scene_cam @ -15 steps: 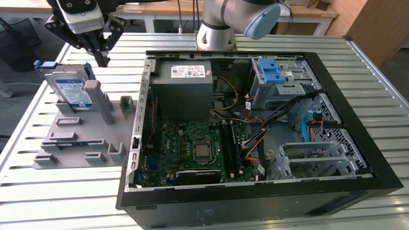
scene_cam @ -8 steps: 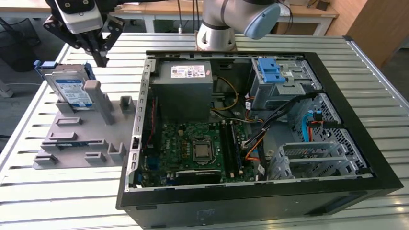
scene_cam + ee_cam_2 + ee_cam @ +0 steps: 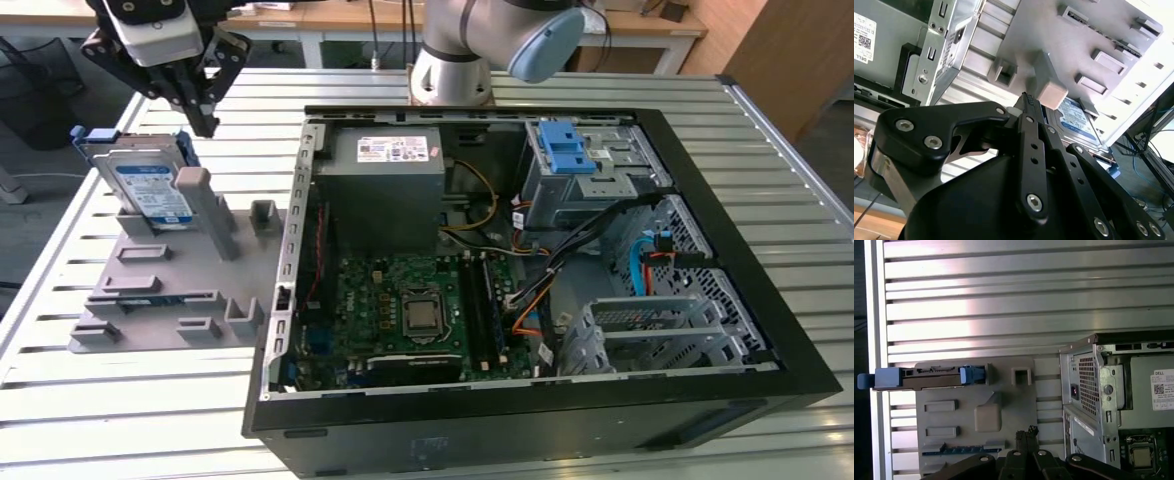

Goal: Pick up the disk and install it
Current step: 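Reach for the disk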

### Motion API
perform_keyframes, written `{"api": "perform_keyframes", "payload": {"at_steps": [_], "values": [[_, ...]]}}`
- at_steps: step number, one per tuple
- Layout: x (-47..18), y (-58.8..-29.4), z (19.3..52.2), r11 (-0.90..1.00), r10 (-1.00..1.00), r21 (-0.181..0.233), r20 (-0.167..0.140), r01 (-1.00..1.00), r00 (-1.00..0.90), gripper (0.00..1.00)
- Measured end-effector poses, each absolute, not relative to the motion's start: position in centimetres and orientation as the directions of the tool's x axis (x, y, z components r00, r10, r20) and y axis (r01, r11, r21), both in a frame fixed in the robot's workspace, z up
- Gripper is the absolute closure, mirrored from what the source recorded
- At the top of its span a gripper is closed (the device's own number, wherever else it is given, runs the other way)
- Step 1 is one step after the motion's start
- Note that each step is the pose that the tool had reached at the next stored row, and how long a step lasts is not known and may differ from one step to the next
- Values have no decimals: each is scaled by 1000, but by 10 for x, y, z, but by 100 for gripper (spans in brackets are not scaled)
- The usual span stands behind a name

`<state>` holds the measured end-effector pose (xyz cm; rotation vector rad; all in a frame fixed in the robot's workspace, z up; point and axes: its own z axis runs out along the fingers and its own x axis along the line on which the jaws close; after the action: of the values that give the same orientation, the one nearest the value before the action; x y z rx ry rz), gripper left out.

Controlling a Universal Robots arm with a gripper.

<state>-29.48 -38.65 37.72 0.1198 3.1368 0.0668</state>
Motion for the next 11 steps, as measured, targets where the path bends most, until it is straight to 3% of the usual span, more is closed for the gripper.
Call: {"api": "perform_keyframes", "payload": {"at_steps": [11], "values": [[-307, -382, 377, 996, 76, 42, 0, 76, -997, 89]]}}
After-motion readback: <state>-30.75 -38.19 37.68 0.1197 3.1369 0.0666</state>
